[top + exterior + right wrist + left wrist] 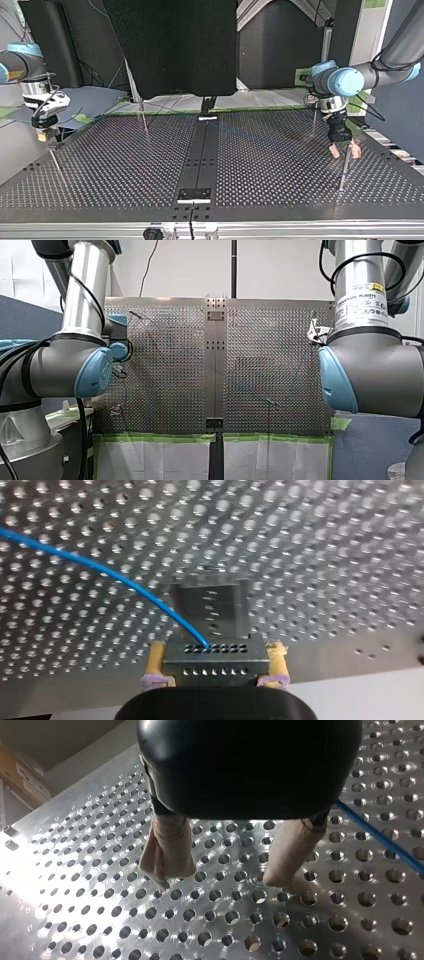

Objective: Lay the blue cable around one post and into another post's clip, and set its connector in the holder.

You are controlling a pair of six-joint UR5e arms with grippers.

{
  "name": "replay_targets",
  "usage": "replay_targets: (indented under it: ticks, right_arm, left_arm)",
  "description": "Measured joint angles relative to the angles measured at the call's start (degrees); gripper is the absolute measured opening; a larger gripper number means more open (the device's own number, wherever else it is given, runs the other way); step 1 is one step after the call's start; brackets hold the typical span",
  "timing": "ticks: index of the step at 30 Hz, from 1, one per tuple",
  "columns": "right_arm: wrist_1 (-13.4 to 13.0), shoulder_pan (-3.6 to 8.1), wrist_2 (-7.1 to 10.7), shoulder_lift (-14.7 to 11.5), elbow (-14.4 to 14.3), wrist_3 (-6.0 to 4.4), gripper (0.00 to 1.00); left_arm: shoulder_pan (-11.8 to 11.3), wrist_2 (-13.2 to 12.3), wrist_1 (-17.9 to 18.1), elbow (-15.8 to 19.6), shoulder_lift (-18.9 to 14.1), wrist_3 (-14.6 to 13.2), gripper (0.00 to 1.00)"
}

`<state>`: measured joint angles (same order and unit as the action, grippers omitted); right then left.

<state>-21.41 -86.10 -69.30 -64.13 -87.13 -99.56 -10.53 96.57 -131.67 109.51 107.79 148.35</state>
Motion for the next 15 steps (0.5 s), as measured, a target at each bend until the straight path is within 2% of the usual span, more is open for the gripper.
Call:
replay_targets:
  ticks: [2,4,15]
  right_arm:
    - [0.24,-0.13,0.2,0.82,0.53,1.02,0.0]
    - [-0.09,-0.23,0.58,1.17,0.82,1.29,0.0]
    - [-2.56,-0.26,2.12,1.57,1.41,0.67,0.0]
  left_arm:
    - [0.0,-0.01,0.0,0.0,0.0,-0.01,0.98]
    - [0.0,-0.02,0.0,0.0,0.0,-0.06,0.98]
    - [0.07,-0.03,0.01,0.0,0.01,-0.17,0.98]
